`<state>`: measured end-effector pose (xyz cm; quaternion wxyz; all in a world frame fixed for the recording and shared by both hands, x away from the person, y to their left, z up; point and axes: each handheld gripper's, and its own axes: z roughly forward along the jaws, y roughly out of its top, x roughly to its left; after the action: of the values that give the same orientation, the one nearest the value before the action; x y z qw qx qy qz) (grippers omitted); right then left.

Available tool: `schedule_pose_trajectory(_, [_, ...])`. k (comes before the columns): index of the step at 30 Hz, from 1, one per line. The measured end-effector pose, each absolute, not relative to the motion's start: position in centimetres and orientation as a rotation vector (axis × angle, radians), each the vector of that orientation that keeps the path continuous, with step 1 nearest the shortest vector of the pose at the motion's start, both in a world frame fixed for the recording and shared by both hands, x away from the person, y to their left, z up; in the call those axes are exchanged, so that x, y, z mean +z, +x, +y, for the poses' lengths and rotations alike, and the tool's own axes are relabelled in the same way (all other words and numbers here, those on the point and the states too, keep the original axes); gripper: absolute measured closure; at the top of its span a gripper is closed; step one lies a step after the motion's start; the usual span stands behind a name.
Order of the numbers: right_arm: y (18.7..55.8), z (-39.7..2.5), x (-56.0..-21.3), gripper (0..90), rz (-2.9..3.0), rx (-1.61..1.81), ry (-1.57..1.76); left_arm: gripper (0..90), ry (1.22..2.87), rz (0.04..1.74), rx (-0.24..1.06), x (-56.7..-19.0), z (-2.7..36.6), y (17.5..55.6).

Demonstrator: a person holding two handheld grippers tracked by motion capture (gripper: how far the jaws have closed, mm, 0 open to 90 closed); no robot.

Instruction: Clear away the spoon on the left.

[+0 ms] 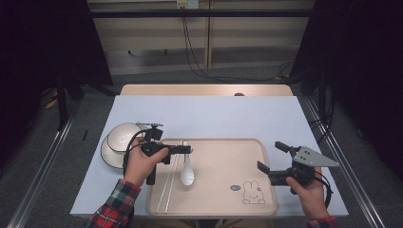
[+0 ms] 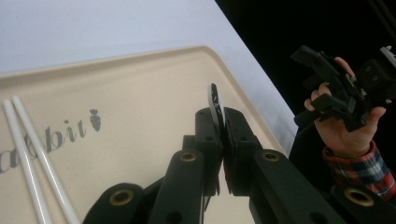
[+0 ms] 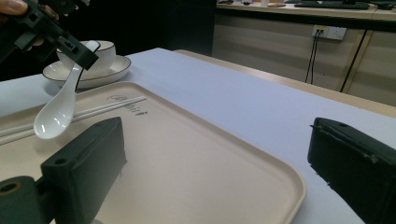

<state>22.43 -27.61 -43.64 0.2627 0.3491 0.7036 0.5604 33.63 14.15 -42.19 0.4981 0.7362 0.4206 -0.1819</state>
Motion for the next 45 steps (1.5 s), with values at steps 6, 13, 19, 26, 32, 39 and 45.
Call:
schedule_pose_trajectory(6, [22.5, -27.6, -43.7, 3.5, 1.905, 1.514, 0.944, 85.8, 1.782, 1.009, -0.483, -43.1, 13.9, 33.2])
schedule_pose_trajectory(13, [22.5, -27.6, -43.6, 3.4, 1.906, 1.510, 0.939, 85.8, 1.779, 1.004, -0.509, -43.7, 13.5, 32.7])
schedule_pose_trajectory(19, [22.5, -27.6, -43.7, 3.4, 1.911, 1.510, 0.940, 85.7, 1.778, 1.002, -0.529, -44.1, 13.2, 32.4])
schedule_pose_trajectory(26, [22.5, -27.6, -43.7, 3.5, 1.909, 1.512, 0.941, 85.5, 1.774, 1.000, -0.540, -44.6, 13.0, 32.2])
schedule_pose_trajectory(32, [22.5, -27.5, -43.7, 3.4, 1.914, 1.507, 0.943, 85.3, 1.769, 0.993, -0.553, -45.1, 13.1, 32.1])
schedule_pose_trajectory(39, [22.6, -27.5, -43.8, 3.5, 1.917, 1.507, 0.935, 79.7, 1.829, 0.992, -0.481, -45.7, 12.9, 32.2])
schedule_pose_trajectory(45, [22.6, -27.5, -43.8, 3.5, 1.919, 1.508, 0.938, 75.8, 1.861, 0.997, -0.422, -46.4, 13.1, 32.6])
